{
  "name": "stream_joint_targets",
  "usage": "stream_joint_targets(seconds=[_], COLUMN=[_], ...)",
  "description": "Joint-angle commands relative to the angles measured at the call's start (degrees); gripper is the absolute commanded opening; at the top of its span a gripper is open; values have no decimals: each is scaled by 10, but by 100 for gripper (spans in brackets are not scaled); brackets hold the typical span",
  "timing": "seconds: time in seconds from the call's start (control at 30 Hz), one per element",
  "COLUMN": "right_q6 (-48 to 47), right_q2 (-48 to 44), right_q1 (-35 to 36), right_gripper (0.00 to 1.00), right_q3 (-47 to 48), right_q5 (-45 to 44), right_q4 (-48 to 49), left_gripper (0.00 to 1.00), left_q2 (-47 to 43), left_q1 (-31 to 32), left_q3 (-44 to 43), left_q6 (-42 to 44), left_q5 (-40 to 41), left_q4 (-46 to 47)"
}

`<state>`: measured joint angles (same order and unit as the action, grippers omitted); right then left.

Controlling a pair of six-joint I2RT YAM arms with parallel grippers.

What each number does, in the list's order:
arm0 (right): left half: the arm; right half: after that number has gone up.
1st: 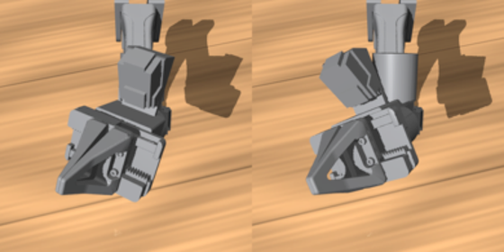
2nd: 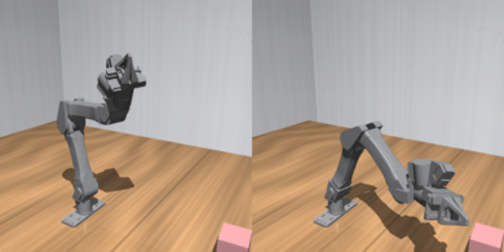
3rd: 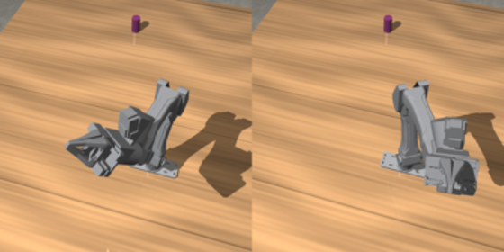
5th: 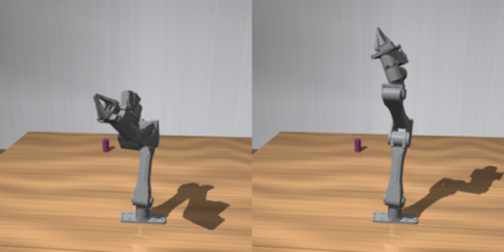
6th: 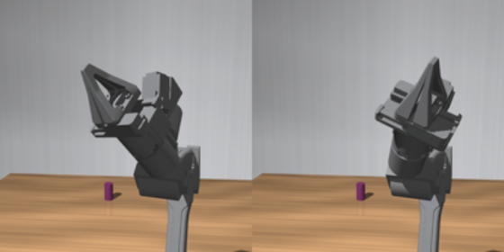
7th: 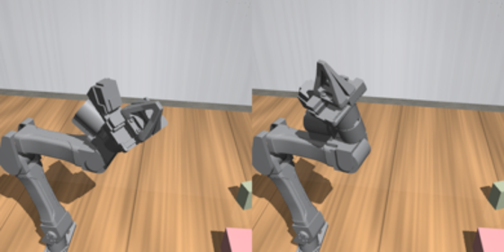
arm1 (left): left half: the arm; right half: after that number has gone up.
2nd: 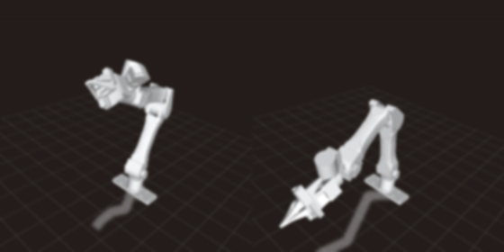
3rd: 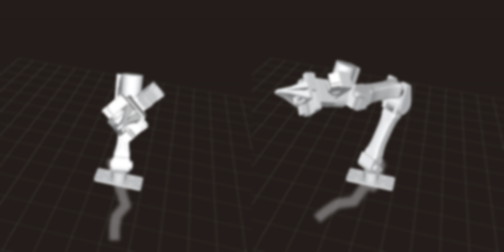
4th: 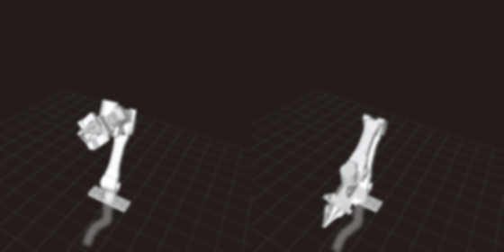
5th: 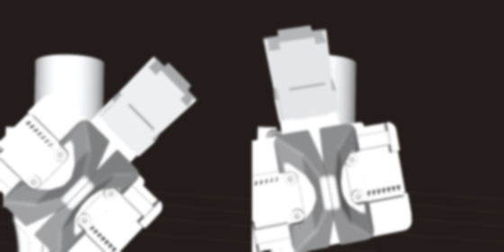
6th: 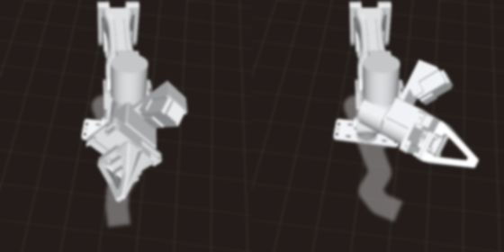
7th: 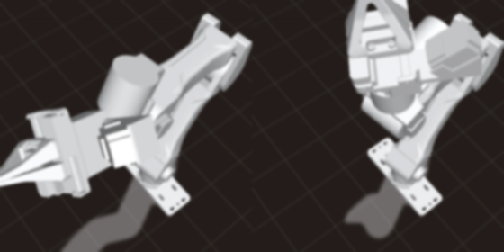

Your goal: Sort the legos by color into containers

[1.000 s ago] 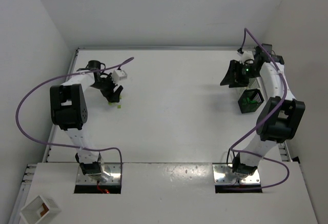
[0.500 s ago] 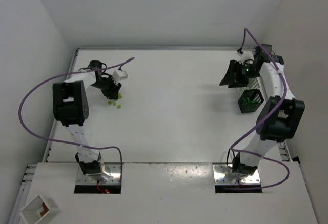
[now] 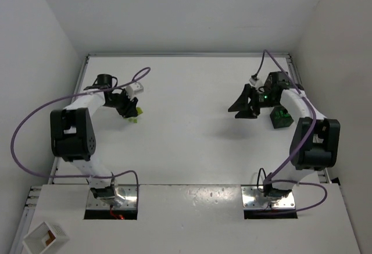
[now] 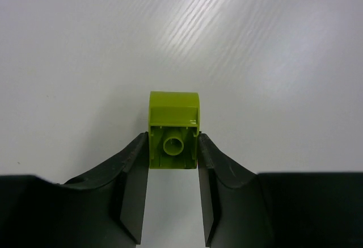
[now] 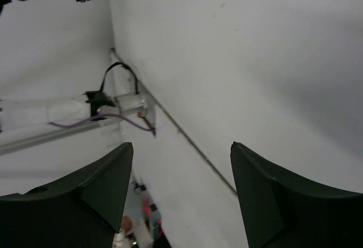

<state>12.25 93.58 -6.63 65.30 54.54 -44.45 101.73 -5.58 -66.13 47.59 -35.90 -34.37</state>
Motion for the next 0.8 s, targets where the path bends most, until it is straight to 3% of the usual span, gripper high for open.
stream_joint_targets(seconds=[0.0,0.1,0.23,0.47,0.77], right_q6=[100,120,97,63,40], right_q2=[-32,-32,5,92,165], right_q1=[20,48,100,212,281], right_gripper=[70,72,72,72,72], right_q3=[-46,-59,2,146,250], right_q5=[135,152,147,107,87], right_q4=[107,139,111,63,33], left_gripper=[20,19,19,19,19], left_q2=[-119,-194,-257,-291,-291], left_q1=[13,48,110,244,311], left_q3=[28,68,86,86,79], left_q6=[-52,-121,-192,-309,-375], left_q5=[-119,-144,-144,-141,-125], left_q4=[43,76,102,157,199])
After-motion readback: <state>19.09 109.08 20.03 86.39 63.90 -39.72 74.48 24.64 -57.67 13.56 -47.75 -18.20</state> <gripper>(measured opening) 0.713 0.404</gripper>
